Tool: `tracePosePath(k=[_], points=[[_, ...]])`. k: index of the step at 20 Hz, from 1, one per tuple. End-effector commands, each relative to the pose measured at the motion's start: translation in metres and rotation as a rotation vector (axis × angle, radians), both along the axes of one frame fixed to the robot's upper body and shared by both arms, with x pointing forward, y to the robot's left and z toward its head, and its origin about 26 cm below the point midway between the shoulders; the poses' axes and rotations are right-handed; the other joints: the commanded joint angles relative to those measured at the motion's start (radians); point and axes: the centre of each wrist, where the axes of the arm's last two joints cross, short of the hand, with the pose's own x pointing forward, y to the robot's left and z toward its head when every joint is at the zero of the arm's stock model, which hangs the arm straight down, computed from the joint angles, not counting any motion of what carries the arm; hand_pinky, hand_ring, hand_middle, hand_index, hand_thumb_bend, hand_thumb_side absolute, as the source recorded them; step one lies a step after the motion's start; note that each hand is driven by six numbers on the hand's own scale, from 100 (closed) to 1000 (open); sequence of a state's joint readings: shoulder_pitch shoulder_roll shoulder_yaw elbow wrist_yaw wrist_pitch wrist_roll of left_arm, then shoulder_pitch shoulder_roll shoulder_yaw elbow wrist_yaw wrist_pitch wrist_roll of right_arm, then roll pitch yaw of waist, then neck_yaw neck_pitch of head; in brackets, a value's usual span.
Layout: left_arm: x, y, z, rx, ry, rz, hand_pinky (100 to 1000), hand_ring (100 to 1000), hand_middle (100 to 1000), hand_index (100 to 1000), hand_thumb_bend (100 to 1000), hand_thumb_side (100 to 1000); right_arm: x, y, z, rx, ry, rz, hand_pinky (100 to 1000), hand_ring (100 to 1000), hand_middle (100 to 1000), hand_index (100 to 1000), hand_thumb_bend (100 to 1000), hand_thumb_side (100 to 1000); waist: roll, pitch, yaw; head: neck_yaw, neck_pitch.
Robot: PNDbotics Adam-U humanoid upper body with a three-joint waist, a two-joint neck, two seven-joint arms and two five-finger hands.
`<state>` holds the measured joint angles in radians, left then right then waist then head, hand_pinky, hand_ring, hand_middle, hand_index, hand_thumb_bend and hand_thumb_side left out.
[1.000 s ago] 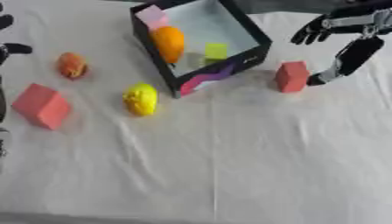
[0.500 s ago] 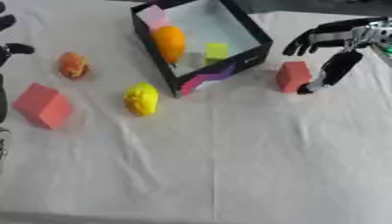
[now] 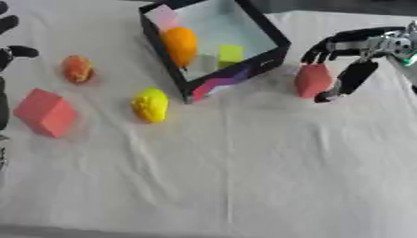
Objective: Pick up objects on the table and place them in the box.
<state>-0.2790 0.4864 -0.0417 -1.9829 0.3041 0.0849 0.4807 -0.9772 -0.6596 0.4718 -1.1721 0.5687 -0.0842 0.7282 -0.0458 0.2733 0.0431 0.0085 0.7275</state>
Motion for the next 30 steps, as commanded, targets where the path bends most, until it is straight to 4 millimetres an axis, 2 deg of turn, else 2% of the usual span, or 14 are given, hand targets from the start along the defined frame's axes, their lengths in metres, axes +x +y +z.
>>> tracePosePath(k=[1, 2, 4, 6, 11, 15, 19, 23, 27, 30], points=[[-0.002, 0.000, 0.010, 0.022, -0.032, -0.009, 523, 799, 744, 742, 309, 797, 0.002, -0.004, 0.014, 0.004, -0.050, -0.017, 825, 769, 710, 817, 440, 166, 0.004, -0.014, 0.000, 0.000, -0.007], [-0.002, 0.000, 0.010, 0.022, -0.032, -0.009, 523, 799, 744, 742, 309, 797, 0.002, -0.004, 0.013, 0.012, -0.055, -0.021, 810, 736, 662, 779, 416, 109, 0.004, -0.014, 0.000, 0.000, -0.006], [-0.002, 0.000, 0.010, 0.021, -0.032, -0.009, 524, 799, 744, 742, 309, 798, 0.003, -0.004, 0.013, 0.036, -0.075, -0.036, 791, 688, 582, 713, 368, 100, 0.004, -0.015, 0.001, 0.000, -0.007], [-0.002, 0.000, 0.010, 0.022, -0.031, -0.010, 523, 799, 744, 741, 308, 798, 0.003, -0.004, 0.012, 0.067, -0.097, -0.051, 771, 647, 528, 666, 368, 100, 0.004, -0.015, 0.001, 0.000, -0.009], [-0.002, 0.000, 0.010, 0.024, -0.031, -0.013, 524, 800, 745, 740, 308, 797, 0.002, -0.003, 0.015, 0.132, -0.180, -0.090, 740, 598, 465, 593, 342, 100, 0.003, -0.018, 0.001, 0.002, -0.015], [-0.002, 0.000, 0.009, 0.024, -0.030, -0.013, 524, 802, 744, 740, 308, 798, -0.001, -0.002, 0.020, 0.168, -0.205, -0.092, 728, 581, 446, 572, 333, 100, 0.002, -0.020, 0.002, 0.005, -0.011], [-0.002, 0.000, 0.009, 0.023, -0.029, -0.012, 524, 802, 744, 740, 307, 798, -0.011, 0.001, 0.045, 0.221, -0.253, -0.077, 724, 572, 438, 565, 319, 100, 0.000, -0.022, 0.002, 0.008, -0.008], [-0.002, 0.001, 0.009, 0.024, -0.026, -0.011, 525, 803, 744, 739, 307, 798, -0.024, 0.012, 0.083, 0.253, -0.320, -0.035, 727, 572, 440, 567, 319, 100, -0.002, -0.027, 0.001, 0.009, -0.006], [-0.002, 0.001, 0.008, 0.025, -0.023, -0.010, 525, 804, 745, 739, 306, 799, -0.032, 0.030, 0.120, 0.272, -0.366, 0.011, 733, 575, 445, 573, 318, 100, -0.004, -0.032, 0.000, 0.008, -0.001], [-0.002, 0.000, 0.008, 0.023, -0.023, -0.014, 526, 804, 745, 738, 307, 799, -0.029, 0.050, 0.135, 0.288, -0.382, 0.038, 736, 576, 447, 576, 317, 100, -0.004, -0.035, 0.004, 0.003, -0.001]])
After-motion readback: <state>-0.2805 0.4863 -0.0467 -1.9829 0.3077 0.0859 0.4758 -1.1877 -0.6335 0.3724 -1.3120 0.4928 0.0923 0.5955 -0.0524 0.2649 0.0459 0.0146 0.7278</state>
